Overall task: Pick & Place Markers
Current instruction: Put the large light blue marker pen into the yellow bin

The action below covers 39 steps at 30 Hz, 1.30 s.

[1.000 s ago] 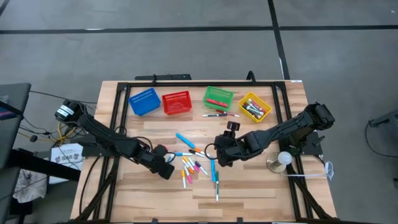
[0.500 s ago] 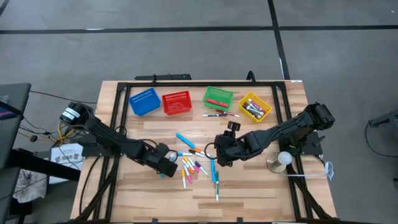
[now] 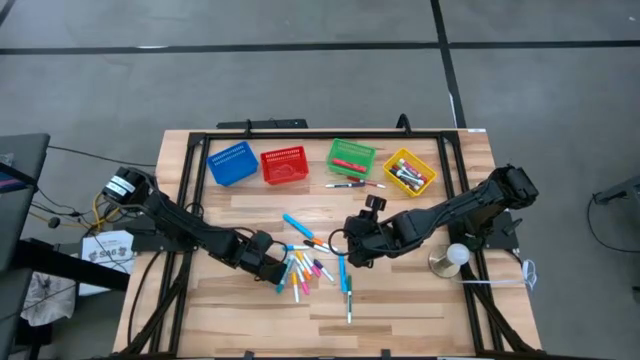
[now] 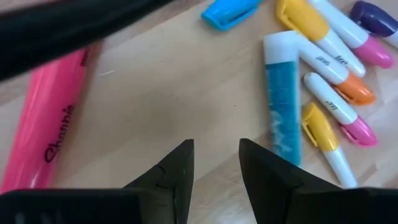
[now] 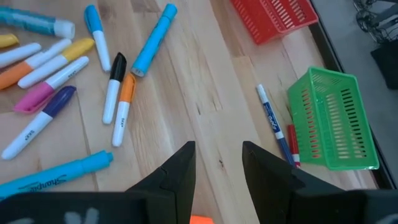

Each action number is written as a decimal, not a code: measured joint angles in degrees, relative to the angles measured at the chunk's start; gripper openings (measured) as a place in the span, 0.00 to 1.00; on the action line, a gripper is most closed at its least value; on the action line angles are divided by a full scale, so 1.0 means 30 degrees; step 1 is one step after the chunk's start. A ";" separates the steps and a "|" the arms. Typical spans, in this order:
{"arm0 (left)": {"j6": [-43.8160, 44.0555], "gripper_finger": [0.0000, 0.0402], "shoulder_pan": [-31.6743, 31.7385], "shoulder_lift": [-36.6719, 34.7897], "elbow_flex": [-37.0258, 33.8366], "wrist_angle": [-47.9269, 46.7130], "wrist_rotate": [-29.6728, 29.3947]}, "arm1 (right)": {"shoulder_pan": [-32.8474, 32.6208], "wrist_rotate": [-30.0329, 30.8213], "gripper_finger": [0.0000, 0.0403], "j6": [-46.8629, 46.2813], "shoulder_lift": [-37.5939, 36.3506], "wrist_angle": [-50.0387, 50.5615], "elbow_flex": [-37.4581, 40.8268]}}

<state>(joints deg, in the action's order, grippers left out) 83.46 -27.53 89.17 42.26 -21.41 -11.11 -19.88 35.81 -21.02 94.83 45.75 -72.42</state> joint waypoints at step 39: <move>0.0492 0.32 0.0000 -0.0095 0.0969 0.3095 -0.0390 | -0.0559 0.0006 0.30 0.0000 0.0000 -0.0136 0.0000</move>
<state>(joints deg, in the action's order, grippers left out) 84.94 -27.53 88.88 45.17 -12.12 -12.28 -21.56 35.83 -21.02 94.83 45.34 -72.42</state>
